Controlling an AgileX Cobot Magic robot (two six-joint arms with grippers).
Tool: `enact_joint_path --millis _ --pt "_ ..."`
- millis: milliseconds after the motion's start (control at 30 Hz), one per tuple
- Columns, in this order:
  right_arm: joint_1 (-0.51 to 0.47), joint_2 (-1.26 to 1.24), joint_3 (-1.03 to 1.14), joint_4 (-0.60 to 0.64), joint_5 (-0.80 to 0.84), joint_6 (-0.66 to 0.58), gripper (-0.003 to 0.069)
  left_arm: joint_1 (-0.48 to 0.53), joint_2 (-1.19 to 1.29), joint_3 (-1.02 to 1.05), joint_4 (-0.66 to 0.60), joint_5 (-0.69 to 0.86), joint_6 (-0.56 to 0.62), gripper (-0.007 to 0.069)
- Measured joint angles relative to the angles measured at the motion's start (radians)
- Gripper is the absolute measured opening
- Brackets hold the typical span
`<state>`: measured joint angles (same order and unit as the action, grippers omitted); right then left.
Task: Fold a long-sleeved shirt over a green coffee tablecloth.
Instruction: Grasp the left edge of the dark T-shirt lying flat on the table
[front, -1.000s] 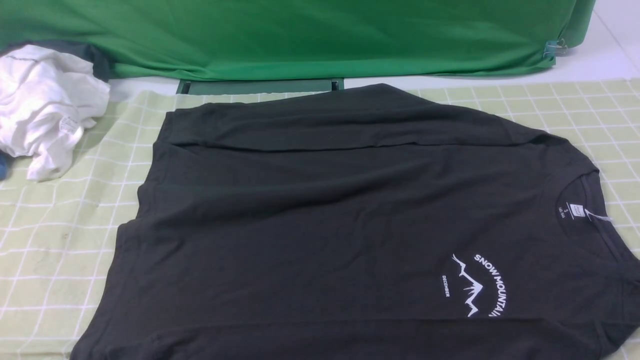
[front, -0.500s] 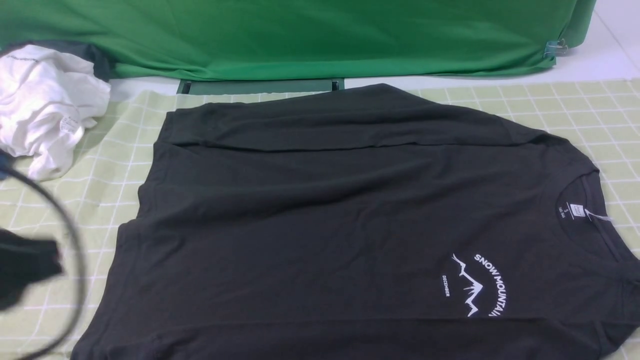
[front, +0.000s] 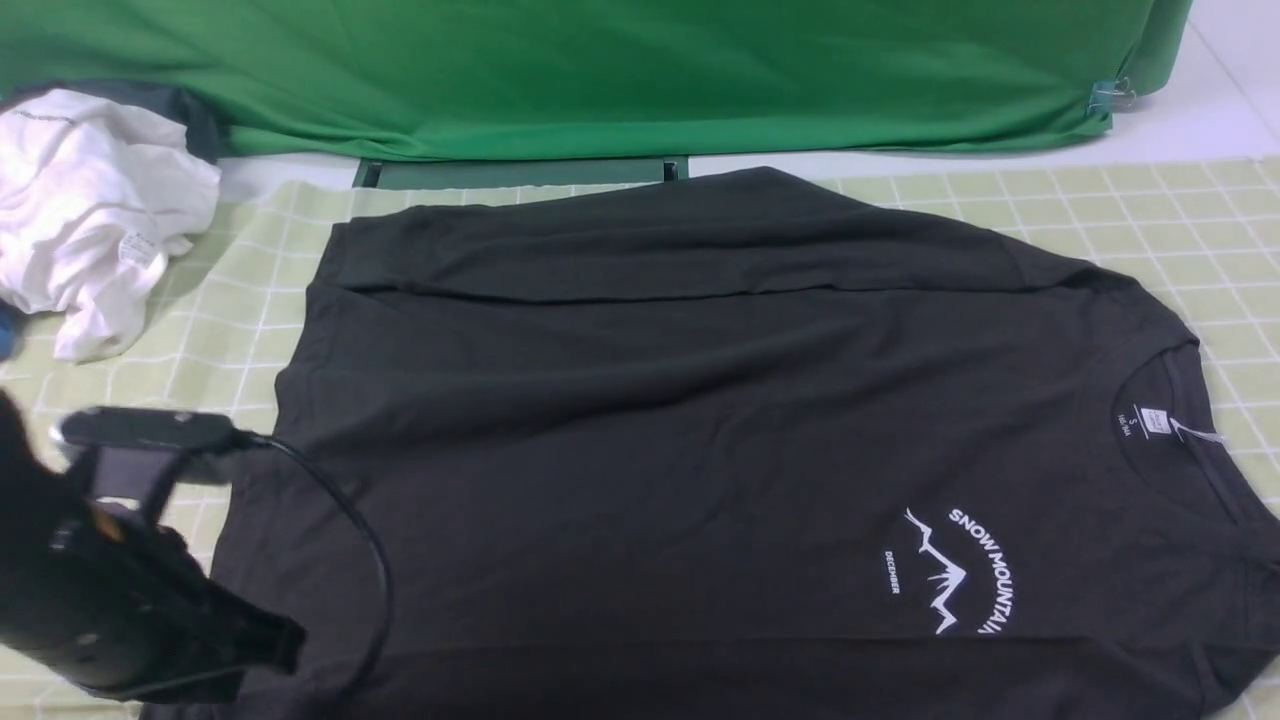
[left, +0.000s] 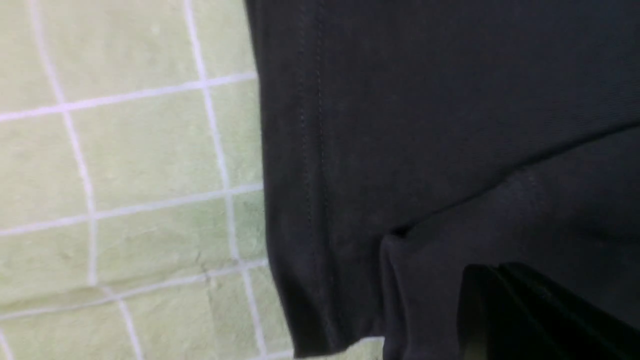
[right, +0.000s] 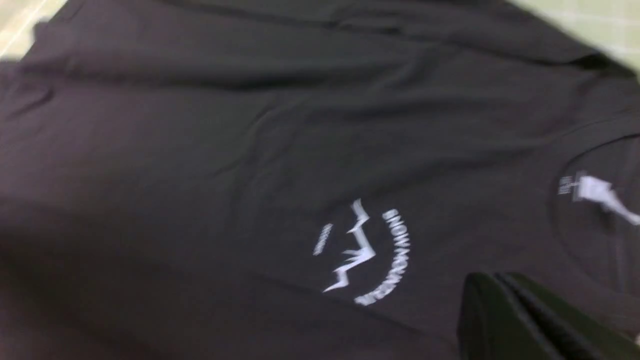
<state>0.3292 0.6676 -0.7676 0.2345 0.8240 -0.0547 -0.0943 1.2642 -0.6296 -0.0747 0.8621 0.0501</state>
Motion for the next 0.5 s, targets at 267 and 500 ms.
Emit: enact_joint_path --millis 267,500 --pt "0.048 0.017 0.0 0.009 -0.044 -0.006 0.0006 -0.007 0.114 0.0 0.037 -0.056 -0.05 0.02" --pt "0.049 0.017 0.0 0.009 -0.06 -0.006 0.0008 -0.007 0.155 0.002 0.055 -0.083 -0.059 0.0475"
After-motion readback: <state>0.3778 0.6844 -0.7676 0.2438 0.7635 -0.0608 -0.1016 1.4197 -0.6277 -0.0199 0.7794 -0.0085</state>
